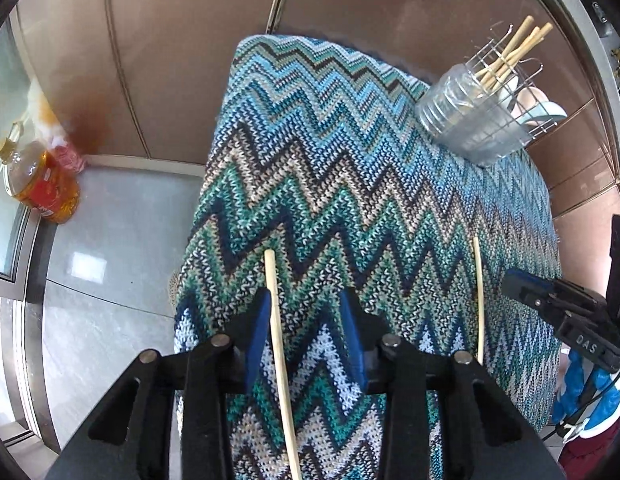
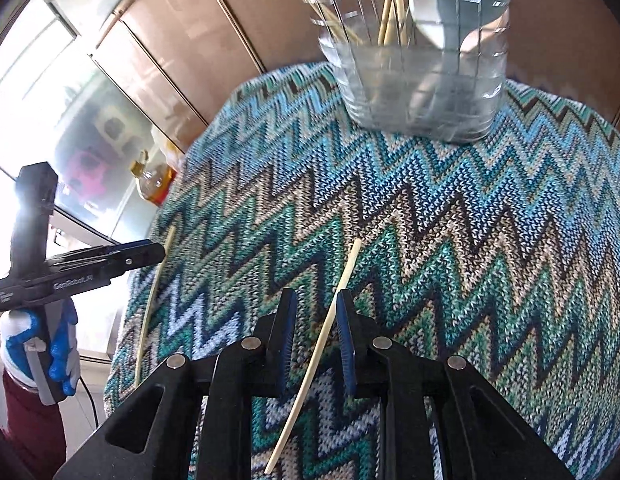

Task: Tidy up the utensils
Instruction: 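Lower the left tool onto a chopstick and close while the right tool grasps the last one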

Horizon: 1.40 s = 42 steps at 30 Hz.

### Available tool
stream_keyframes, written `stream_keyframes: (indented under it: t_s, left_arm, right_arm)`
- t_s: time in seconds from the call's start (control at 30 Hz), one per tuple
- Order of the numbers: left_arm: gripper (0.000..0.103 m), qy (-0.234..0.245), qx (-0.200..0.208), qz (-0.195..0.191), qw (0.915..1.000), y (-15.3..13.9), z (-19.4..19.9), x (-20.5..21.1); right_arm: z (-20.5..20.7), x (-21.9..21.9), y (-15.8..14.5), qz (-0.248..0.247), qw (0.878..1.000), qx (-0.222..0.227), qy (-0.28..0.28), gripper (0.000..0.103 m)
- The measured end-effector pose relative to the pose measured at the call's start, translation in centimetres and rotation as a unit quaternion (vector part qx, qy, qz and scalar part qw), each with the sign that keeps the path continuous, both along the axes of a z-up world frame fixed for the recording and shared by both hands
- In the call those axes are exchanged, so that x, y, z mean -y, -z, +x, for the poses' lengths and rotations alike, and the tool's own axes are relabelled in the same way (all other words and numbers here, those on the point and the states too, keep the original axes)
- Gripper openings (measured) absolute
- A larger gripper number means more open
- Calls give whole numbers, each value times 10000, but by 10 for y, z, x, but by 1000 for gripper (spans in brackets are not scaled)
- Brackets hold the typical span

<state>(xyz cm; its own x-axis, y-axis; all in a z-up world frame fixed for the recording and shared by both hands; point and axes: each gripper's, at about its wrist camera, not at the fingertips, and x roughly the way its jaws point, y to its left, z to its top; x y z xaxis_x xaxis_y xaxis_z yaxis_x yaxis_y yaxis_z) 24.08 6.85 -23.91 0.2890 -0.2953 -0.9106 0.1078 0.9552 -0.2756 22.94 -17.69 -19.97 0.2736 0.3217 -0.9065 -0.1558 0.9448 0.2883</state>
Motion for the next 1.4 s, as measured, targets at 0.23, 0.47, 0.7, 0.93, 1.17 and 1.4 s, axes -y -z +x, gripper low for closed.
stream_keyframes:
  t_s: [0.23, 0.47, 0.7, 0.93, 1.17, 1.4]
  left_arm:
    - [21, 131, -141, 86, 9998, 10, 5, 4]
    - [7, 122, -195, 52, 9997, 16, 8, -1]
    - [6, 214, -164, 219, 9994, 18, 6, -4]
    - [0, 195, -168, 325, 9991, 19, 7, -2]
    - [0, 107, -213, 391, 9990, 18, 7, -1]
    - [3, 27, -597, 305, 9977, 20, 17, -2]
  right_arm:
    - [20, -6, 22, -267, 9985, -475, -3, 16]
    - [28, -22, 41, -586, 9960, -663, -159, 13]
    - [36, -42, 49, -775, 9941, -714, -264, 13]
    - [39, -61, 53, -859, 9932, -713, -340, 12]
    - [33, -45, 52, -676, 9951, -673, -264, 8]
    - [30, -32, 50, -616, 9954, -658, -309, 8]
